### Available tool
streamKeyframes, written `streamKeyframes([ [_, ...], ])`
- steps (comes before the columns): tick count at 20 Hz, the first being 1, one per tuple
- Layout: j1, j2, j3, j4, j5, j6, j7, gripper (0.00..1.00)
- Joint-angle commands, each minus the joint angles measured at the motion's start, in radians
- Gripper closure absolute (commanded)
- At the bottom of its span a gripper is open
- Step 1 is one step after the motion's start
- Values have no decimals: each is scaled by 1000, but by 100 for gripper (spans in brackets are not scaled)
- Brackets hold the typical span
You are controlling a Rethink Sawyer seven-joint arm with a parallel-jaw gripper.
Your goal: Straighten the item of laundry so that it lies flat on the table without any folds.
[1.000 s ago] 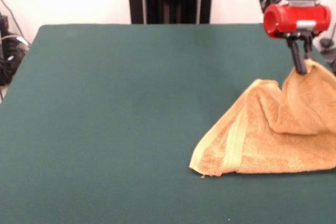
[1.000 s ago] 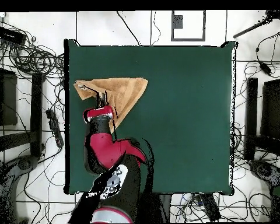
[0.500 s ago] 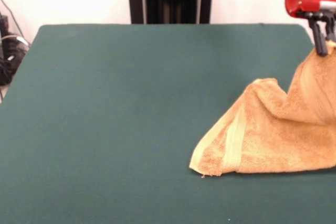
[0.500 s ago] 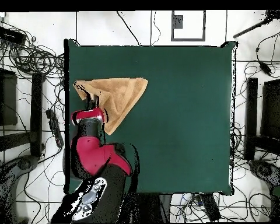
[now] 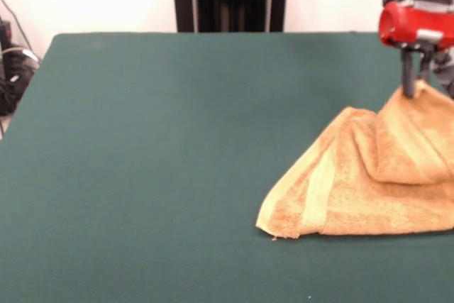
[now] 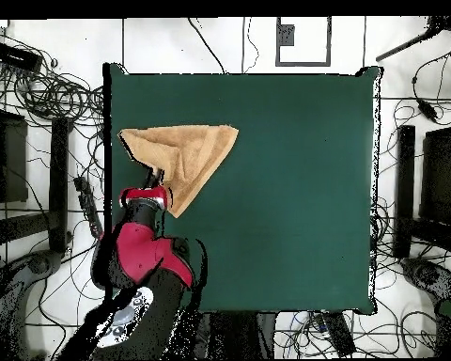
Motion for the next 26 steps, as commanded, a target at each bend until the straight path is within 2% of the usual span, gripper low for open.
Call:
streamKeyframes([
  [1,84,125,-60,-48,162,343,67,100],
  [5,138,142,-128,-78,205,441,91,100],
  [13,130,93,-94,-102,172,502,125,100],
  [20,137,57,-37,-120,216,409,192,100],
  [26,167,90,-33,-147,328,310,252,100],
])
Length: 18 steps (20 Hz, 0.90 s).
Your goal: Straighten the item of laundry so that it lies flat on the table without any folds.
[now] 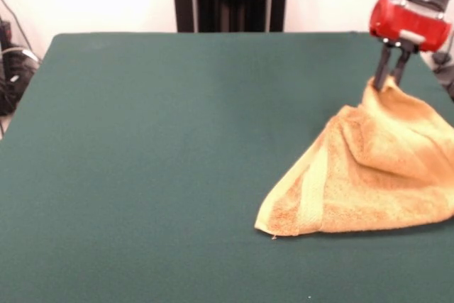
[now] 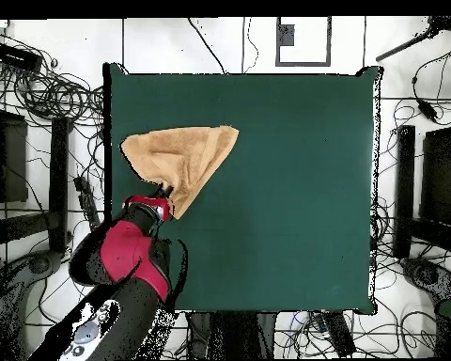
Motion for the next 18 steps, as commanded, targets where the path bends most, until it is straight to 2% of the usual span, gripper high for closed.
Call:
streamKeyframes([
  [1,47,47,89,-87,170,-40,256,100],
  [6,98,94,36,-109,283,38,258,100],
  [11,166,204,-68,-186,419,196,281,100],
  [12,172,218,-80,-197,434,210,279,100],
  [15,181,260,-131,-259,422,357,260,100],
  [17,182,270,-144,-273,417,380,251,100],
  [18,181,272,-147,-278,407,389,251,0],
])
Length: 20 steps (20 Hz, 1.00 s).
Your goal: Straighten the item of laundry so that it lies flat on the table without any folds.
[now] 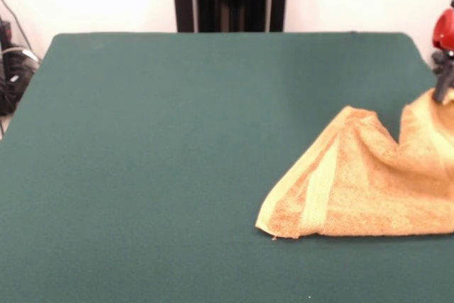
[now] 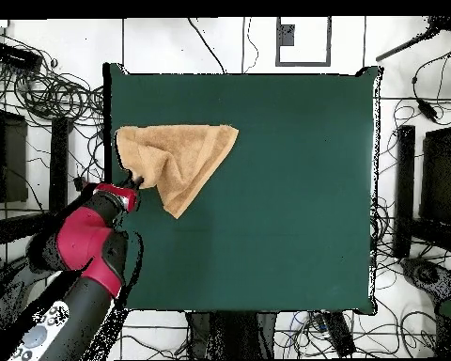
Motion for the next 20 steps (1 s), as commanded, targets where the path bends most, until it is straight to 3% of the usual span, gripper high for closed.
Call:
streamKeyframes([
  [1,8,83,-1,-103,49,212,242,0],
  [12,-31,36,4,-101,-56,277,136,0],
  [13,-29,1,-21,-68,-86,282,106,0],
  [18,-97,-267,64,122,-208,208,-27,0],
  [20,-124,-316,82,146,-254,186,-36,0],
])
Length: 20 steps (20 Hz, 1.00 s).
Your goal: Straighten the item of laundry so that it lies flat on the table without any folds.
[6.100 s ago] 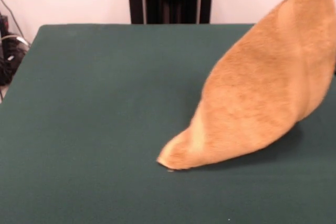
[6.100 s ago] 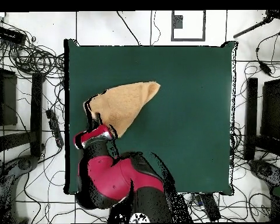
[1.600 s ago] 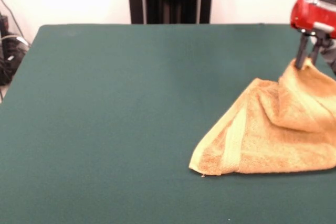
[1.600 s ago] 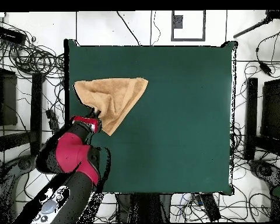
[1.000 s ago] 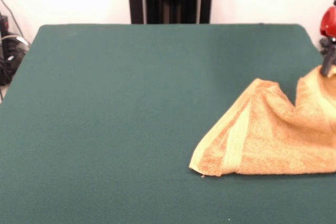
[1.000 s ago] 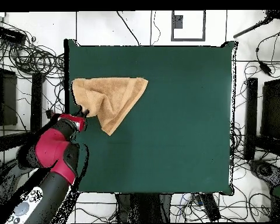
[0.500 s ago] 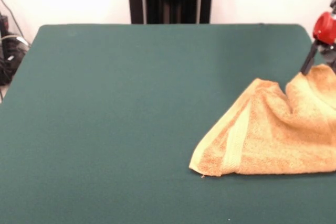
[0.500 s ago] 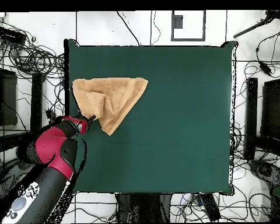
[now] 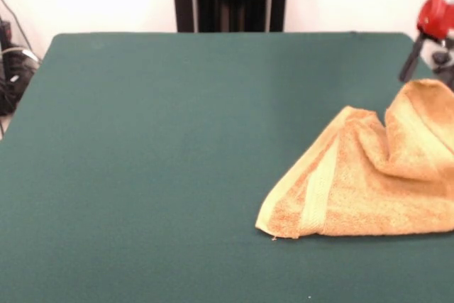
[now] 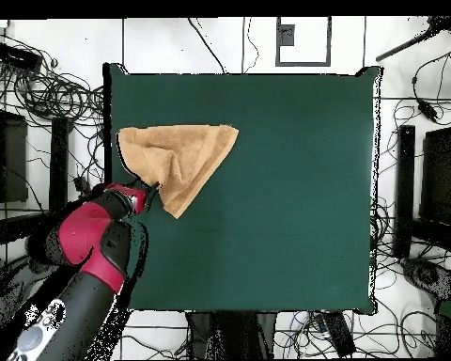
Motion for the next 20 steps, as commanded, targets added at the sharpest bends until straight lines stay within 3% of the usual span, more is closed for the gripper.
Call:
streamKeyframes([
  [1,-90,-253,123,166,-141,10,-38,0],
  [4,-135,-253,146,166,-213,-33,-34,0],
  [13,-367,-407,342,243,-437,-138,-95,0],
  [20,-498,-447,465,256,-588,-216,-43,0],
])
